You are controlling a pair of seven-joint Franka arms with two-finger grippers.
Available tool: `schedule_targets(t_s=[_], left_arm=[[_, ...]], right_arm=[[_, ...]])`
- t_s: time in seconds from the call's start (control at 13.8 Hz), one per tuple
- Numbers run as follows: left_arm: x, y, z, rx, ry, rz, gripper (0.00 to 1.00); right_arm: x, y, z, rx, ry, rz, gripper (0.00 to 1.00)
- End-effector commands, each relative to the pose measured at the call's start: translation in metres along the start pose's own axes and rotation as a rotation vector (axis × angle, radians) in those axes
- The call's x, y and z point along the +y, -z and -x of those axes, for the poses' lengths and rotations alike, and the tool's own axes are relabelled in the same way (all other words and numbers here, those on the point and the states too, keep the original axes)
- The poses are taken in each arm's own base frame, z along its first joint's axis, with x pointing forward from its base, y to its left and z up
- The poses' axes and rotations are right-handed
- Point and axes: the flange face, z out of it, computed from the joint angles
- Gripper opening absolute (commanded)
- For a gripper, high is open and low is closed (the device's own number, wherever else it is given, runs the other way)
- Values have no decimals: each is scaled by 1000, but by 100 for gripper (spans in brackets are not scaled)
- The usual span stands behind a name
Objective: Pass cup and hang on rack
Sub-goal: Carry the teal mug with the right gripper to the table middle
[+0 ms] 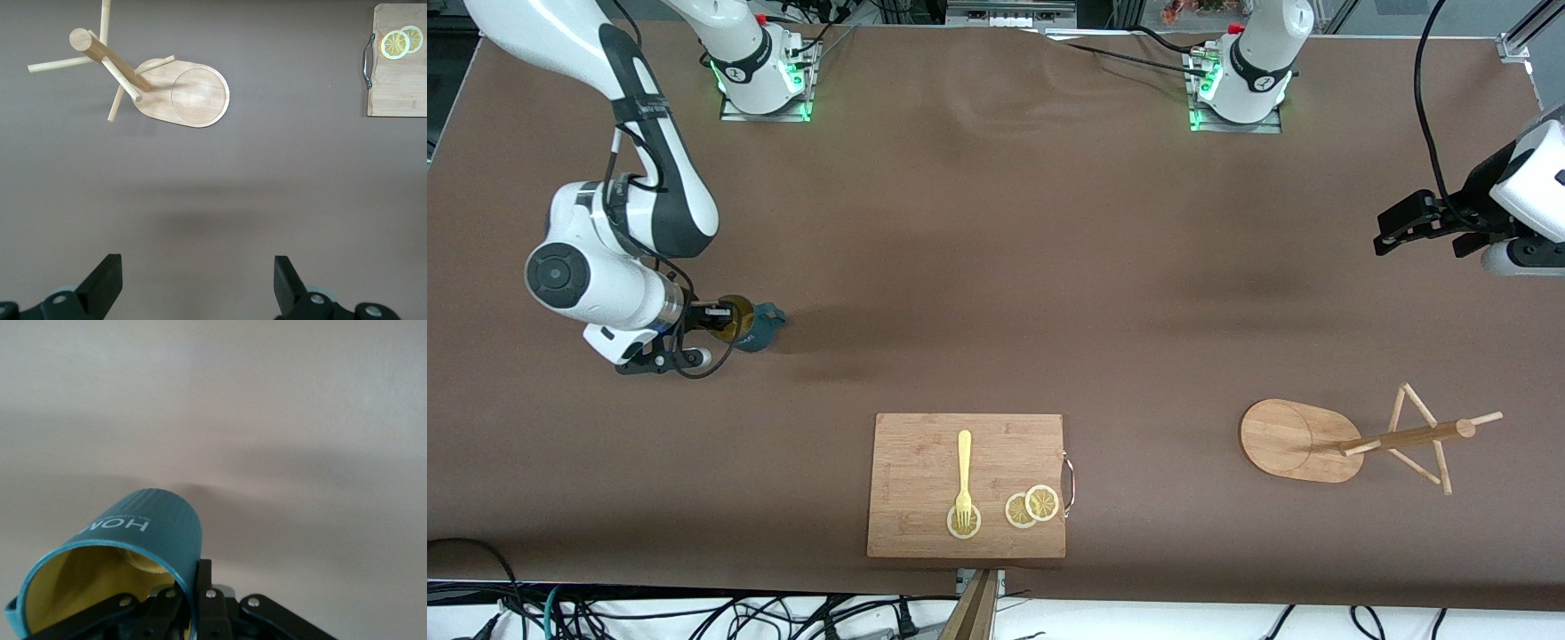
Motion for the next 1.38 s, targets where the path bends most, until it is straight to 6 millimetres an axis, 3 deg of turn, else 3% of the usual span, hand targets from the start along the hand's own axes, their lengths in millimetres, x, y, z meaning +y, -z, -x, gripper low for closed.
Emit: schedule_targets(t_s=[0.0, 0.22, 0.29, 0.51, 0.65, 0.8, 1.09, 1.16, 1.3], left_arm=[[0, 4, -1, 6, -2, 10, 100], [-1, 4, -1, 6, 0, 9, 100], [-1, 4, -1, 6, 0, 9, 100], [-1, 4, -1, 8, 0, 9, 100], [-1, 4, -1, 8, 0, 9, 100], [-1, 3, -2, 6, 0, 7, 100], [-3, 6, -2, 29, 6, 8, 100], [-1, 8, -2, 42, 6, 18, 100], [2, -8, -6, 37, 0, 27, 100]], right_arm=[[-53, 45, -9, -8, 40, -7, 0], [-133, 65, -8, -1, -90, -66, 0], [-169, 65, -4, -1, -128, -81, 0], [-298, 48, 9, 2, -150, -62, 0], [-356, 36, 12, 11, -297, -68, 0], [-423, 18, 26, 48, -323, -84, 0], [-499, -21, 48, 129, -379, -169, 0], [-511, -32, 55, 130, -385, -166, 0], [-521, -53, 63, 112, -372, -144, 0]])
